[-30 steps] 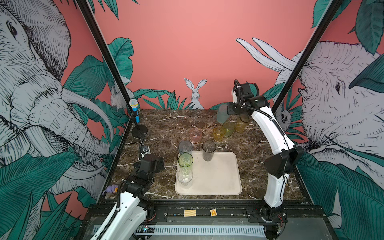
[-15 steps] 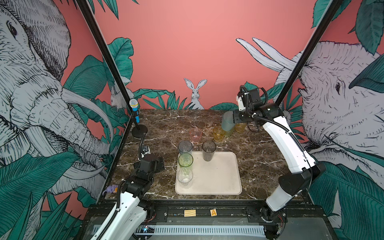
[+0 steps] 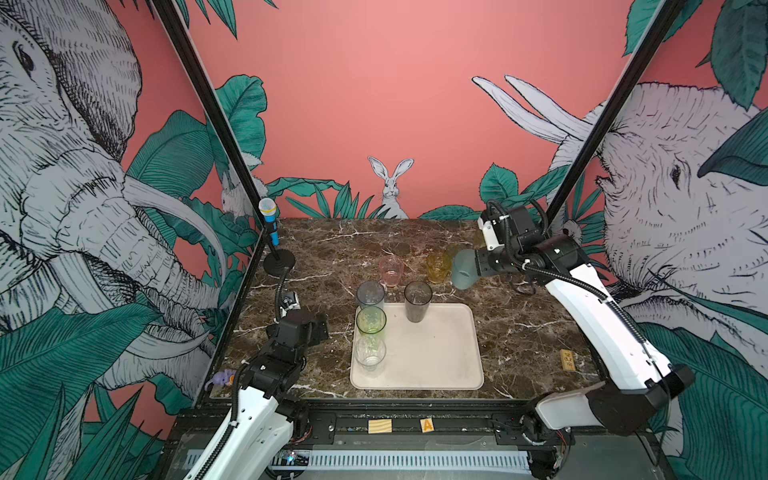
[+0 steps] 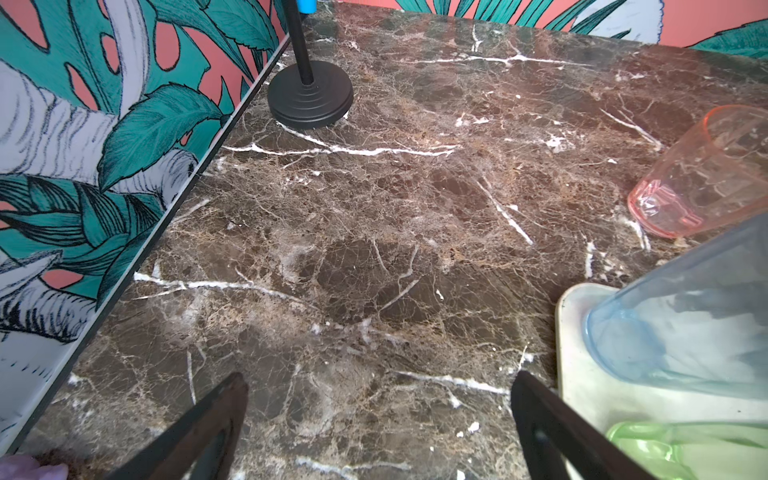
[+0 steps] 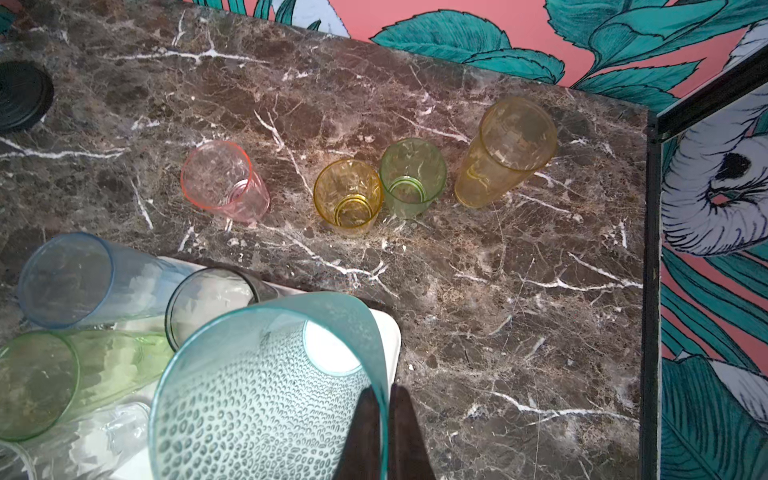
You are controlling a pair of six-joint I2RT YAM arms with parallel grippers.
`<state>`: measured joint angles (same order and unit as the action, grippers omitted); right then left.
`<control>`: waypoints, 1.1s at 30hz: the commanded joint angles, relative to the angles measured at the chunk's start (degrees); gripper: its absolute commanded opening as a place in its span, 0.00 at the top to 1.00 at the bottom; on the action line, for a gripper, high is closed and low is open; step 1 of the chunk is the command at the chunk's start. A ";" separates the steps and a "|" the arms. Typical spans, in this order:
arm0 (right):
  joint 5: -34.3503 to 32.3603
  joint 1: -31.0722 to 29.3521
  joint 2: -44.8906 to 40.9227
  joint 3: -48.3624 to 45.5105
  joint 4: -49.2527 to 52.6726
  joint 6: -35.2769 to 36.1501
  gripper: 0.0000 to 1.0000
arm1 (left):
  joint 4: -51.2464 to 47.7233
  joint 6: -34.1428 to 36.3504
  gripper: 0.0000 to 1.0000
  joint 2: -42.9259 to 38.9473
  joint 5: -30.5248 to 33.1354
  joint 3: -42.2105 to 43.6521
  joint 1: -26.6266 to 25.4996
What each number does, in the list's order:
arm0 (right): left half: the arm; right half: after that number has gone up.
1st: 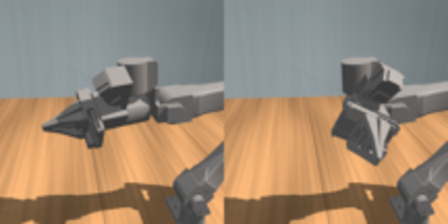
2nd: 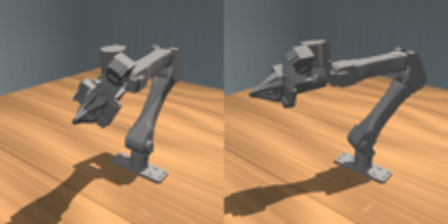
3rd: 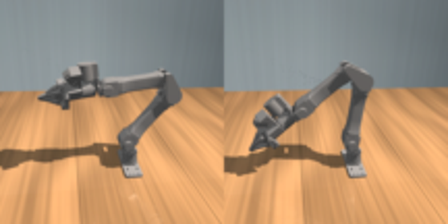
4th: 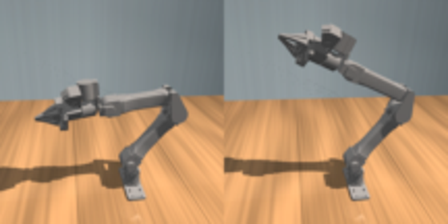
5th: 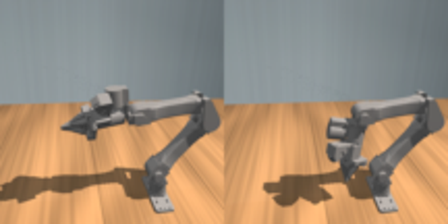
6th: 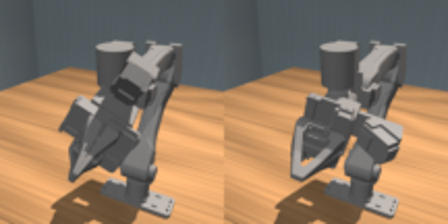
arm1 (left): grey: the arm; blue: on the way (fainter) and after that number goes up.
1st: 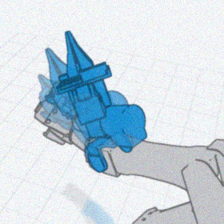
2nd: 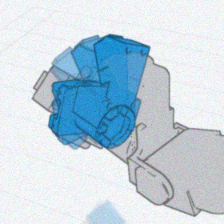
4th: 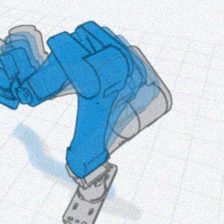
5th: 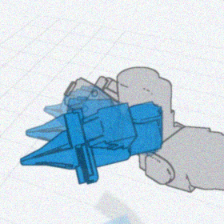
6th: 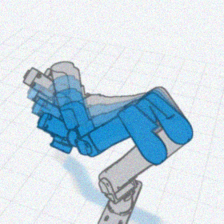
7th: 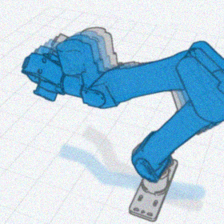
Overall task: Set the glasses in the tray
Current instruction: 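Carry the teal tumbler with the right gripper toward the tray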
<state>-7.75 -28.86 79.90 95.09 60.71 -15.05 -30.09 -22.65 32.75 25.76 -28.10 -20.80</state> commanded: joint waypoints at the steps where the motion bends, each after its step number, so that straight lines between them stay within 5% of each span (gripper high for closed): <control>1: -0.60 -1.05 -3.21 -2.52 -0.86 -0.42 1.00 | -0.15 -0.14 0.00 -0.53 -0.01 -0.14 0.21; 33: 1.49 -14.35 -11.75 -29.08 -13.98 -7.60 1.00 | 1.26 -0.80 0.01 0.36 -0.62 0.67 0.20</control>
<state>-6.46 -42.33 69.28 66.65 50.74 -20.78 -29.58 -22.70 33.10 25.28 -28.08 -20.80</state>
